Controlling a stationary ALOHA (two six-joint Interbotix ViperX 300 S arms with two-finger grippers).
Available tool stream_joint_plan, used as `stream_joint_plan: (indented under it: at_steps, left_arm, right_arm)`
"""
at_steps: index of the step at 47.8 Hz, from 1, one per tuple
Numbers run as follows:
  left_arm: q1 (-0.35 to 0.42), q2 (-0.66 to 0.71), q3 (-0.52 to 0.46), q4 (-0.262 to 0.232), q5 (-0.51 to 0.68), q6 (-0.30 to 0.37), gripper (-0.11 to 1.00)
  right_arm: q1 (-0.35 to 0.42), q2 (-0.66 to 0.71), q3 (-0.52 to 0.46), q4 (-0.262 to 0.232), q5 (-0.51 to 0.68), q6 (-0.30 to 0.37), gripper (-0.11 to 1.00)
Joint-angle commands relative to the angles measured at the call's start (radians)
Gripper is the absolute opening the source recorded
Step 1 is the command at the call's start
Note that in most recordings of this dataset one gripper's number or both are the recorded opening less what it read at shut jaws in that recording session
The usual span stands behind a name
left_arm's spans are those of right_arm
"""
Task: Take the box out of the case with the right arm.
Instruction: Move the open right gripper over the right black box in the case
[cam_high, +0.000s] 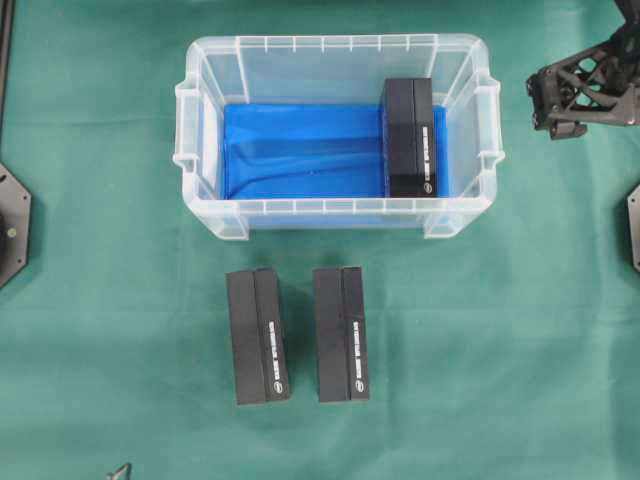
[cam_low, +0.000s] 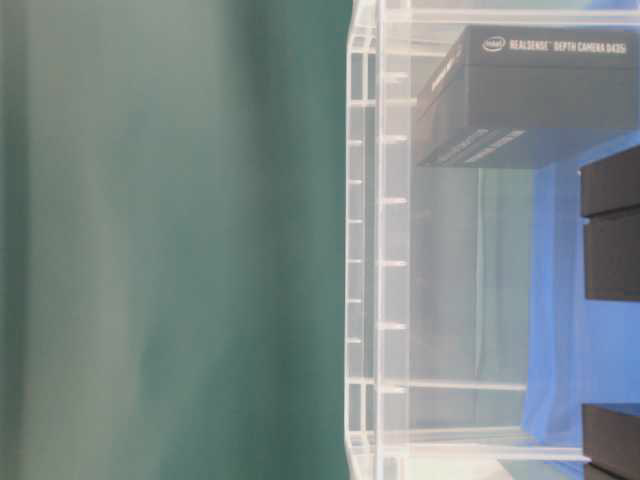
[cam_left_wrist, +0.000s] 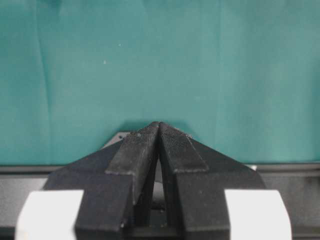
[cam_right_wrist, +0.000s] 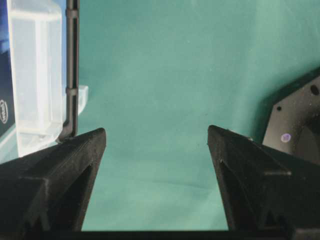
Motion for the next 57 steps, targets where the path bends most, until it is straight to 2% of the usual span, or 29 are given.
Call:
stream_joint_plan:
  at_steps: [1, 40, 50, 57]
  left_arm:
    - [0.0, 0.011, -0.011, 0.003, -0.003, 0.0, 0.0]
    - [0.0, 0.02, -0.012, 0.003, -0.023, 0.0, 0.0]
    - [0.0, 0.018, -0.011, 0.003, -0.023, 0.002, 0.0]
    - [0.0, 0.012, -0.011, 0.003, -0.021, 0.002, 0.0]
  right_arm:
    - [-0.005, -0.008, -0.008, -0.003, -0.009, -0.002, 0.82]
    - [-0.005, 0.0, -0.02, 0.005, -0.034, 0.003, 0.82]
    - [-0.002, 0.081, -0.08, 0.031, -0.121, 0.0, 0.82]
    - [0.014, 0.193, -0.178, 0.031, -0.137, -0.011, 0.82]
